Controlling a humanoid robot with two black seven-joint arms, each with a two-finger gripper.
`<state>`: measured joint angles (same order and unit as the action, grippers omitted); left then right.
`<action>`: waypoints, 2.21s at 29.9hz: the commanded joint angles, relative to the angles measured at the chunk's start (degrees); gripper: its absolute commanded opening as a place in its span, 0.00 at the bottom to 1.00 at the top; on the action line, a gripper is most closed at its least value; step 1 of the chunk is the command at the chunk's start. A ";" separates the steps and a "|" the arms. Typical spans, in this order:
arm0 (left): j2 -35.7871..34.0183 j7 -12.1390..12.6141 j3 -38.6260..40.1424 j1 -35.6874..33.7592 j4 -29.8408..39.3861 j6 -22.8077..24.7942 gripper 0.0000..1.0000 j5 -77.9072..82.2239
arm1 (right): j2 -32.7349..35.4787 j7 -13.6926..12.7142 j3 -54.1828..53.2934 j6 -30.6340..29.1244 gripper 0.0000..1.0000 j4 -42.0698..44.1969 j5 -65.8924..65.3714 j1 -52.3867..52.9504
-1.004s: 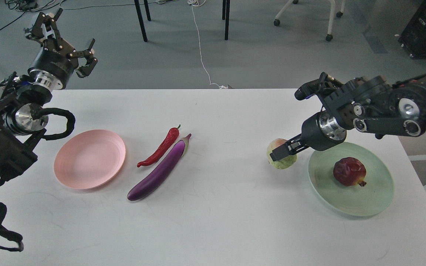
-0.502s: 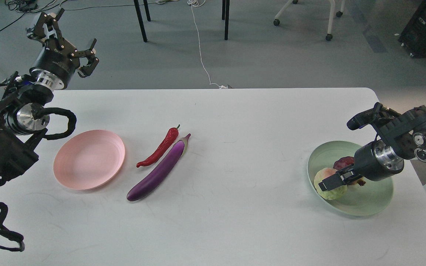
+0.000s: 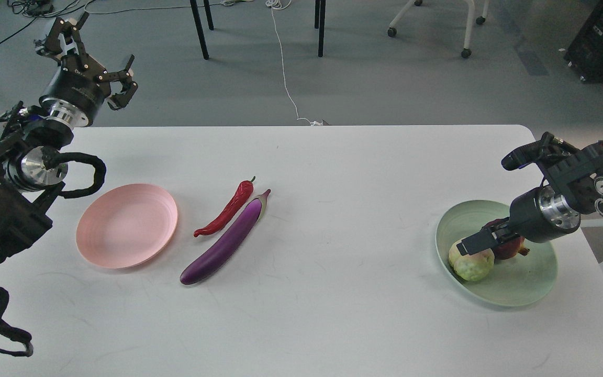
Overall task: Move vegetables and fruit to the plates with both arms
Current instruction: 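Place the peach on the pale green plate beside the apple, then raise the right arm away and reach the left gripper to the eggplant, then grasp the purple eggplant with the left gripper and lay it on the pink plate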
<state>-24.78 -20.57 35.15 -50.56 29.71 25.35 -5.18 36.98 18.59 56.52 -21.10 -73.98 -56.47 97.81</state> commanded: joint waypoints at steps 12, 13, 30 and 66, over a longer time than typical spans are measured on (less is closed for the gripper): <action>-4.39 1.93 -6.24 -4.28 12.74 -2.49 0.98 13.43 | 5.04 0.04 -49.90 0.10 0.99 21.06 8.74 -21.33; -5.09 1.93 -6.33 -4.45 14.57 -3.80 0.98 17.62 | 4.86 0.04 -55.41 0.10 0.99 22.47 9.61 -24.48; -16.35 5.62 -18.88 -3.75 49.92 -11.37 0.97 80.82 | 5.30 0.31 -80.96 0.45 0.99 24.23 46.16 -42.88; -7.82 6.33 -31.29 2.66 37.27 -16.29 0.35 117.51 | 1.17 1.89 -84.74 -5.97 0.99 32.68 65.17 -53.34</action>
<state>-32.61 -14.11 3.82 -47.84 66.93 8.97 112.46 38.14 20.48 -28.23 -27.07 -41.31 8.70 44.72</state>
